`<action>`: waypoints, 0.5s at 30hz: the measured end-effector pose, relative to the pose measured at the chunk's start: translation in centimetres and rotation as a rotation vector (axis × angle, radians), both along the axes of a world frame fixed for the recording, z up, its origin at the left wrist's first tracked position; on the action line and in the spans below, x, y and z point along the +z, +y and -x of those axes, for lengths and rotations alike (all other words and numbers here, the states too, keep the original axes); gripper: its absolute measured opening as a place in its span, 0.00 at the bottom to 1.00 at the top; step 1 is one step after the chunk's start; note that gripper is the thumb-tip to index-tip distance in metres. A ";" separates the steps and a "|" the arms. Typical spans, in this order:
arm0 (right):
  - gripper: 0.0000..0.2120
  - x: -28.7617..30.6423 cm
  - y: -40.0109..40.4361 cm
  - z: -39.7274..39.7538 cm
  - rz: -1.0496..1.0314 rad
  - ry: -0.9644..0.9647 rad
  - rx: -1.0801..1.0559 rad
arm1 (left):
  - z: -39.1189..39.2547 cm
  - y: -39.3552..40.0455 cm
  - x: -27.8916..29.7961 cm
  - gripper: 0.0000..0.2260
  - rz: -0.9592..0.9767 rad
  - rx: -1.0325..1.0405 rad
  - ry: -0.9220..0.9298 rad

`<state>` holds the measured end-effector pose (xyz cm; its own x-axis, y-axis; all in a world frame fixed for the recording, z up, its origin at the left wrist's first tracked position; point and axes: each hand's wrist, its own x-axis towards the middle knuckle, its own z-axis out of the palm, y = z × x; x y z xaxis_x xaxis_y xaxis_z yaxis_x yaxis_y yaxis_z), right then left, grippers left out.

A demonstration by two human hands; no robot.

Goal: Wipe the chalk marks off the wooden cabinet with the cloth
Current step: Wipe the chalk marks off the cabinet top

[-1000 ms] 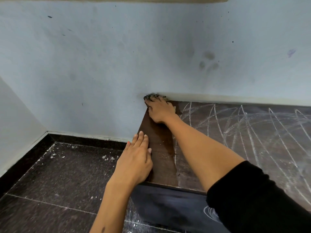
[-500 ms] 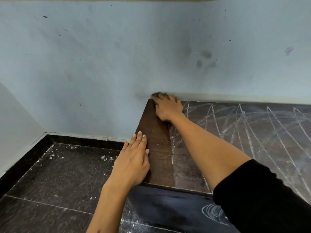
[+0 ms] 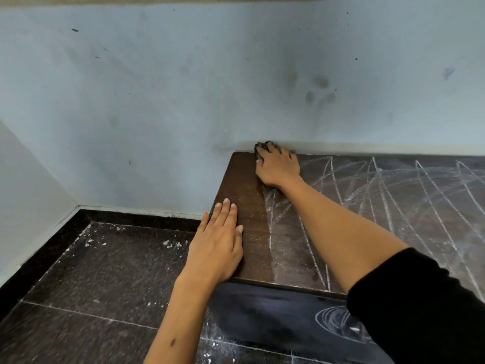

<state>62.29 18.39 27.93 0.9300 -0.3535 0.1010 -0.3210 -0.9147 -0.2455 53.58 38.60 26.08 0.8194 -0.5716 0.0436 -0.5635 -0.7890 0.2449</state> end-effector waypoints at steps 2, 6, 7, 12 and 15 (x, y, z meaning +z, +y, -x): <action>0.25 0.1 0.8 0.5 -0.014 0.007 -0.008 | 0.0 0.0 -0.1 0.24 -0.001 0.001 -0.003; 0.25 -0.4 2.8 2.3 0.056 -0.006 0.027 | 0.0 -0.1 -0.2 0.24 -0.007 0.004 -0.039; 0.25 -0.7 3.0 2.8 0.071 -0.021 0.038 | 0.0 0.0 -0.3 0.24 -0.005 0.004 -0.050; 0.26 -0.2 2.2 2.5 -0.036 0.019 0.005 | 0.3 0.0 -0.6 0.24 0.006 0.017 -0.105; 0.26 0.6 2.7 2.6 -0.062 0.047 0.006 | 0.5 0.0 -0.7 0.24 0.024 0.021 -0.114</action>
